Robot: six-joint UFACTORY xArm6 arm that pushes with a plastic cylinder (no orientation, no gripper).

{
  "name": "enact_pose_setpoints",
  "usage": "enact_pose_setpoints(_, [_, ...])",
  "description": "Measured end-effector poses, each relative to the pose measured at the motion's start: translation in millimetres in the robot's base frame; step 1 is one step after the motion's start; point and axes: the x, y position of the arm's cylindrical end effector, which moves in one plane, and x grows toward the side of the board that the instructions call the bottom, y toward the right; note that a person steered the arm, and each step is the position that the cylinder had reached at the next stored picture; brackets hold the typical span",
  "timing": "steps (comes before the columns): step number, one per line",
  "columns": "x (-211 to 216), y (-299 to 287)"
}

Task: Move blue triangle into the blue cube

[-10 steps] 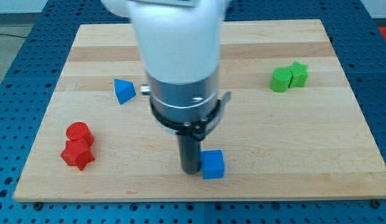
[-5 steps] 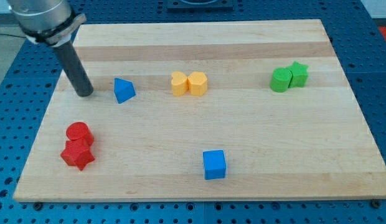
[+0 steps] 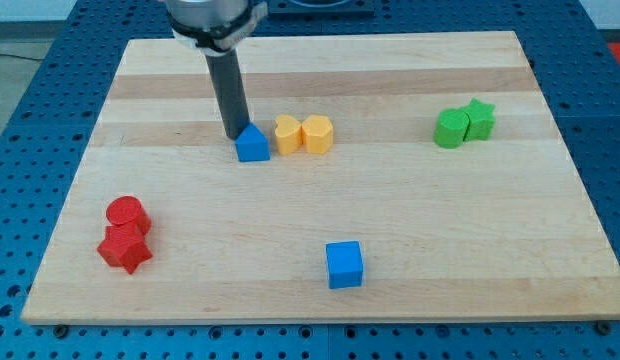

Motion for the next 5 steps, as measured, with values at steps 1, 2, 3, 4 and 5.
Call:
enact_pose_setpoints(1, [63,4])
enact_pose_setpoints(2, [58,1])
enact_pose_setpoints(3, [10,-40])
enact_pose_setpoints(4, [-12,-15])
enact_pose_setpoints(5, [11,30])
